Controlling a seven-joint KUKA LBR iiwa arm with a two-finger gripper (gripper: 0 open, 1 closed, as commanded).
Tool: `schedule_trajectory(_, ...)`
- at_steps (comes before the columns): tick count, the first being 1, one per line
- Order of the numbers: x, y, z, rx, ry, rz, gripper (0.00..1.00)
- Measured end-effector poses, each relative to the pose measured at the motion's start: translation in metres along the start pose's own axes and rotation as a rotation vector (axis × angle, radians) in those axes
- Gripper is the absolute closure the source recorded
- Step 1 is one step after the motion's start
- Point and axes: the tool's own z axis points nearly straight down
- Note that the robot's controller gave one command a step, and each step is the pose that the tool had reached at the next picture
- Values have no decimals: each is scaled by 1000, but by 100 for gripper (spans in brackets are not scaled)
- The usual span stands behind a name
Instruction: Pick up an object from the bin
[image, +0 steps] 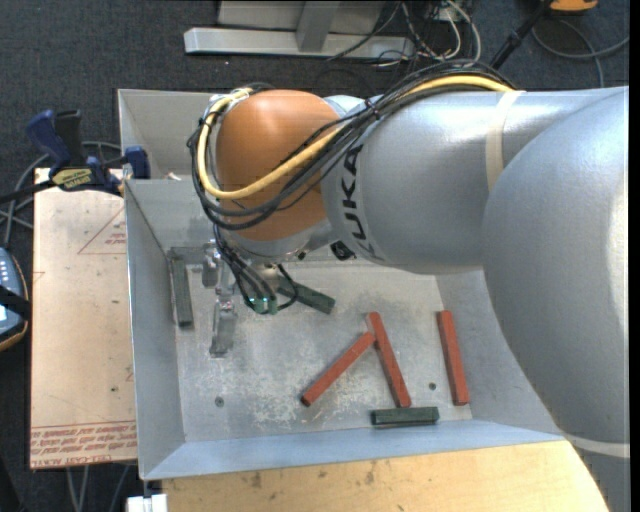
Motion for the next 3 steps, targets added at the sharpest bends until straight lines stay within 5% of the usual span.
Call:
schedule_trajectory(1, -30, -73, 95, 3, -2, 105, 0)
schedule_trajectory(2, -4, -130, 7, 0, -15, 121, 0)
schedule_trajectory(3, -75, -184, 87, 1, -9, 190, 0)
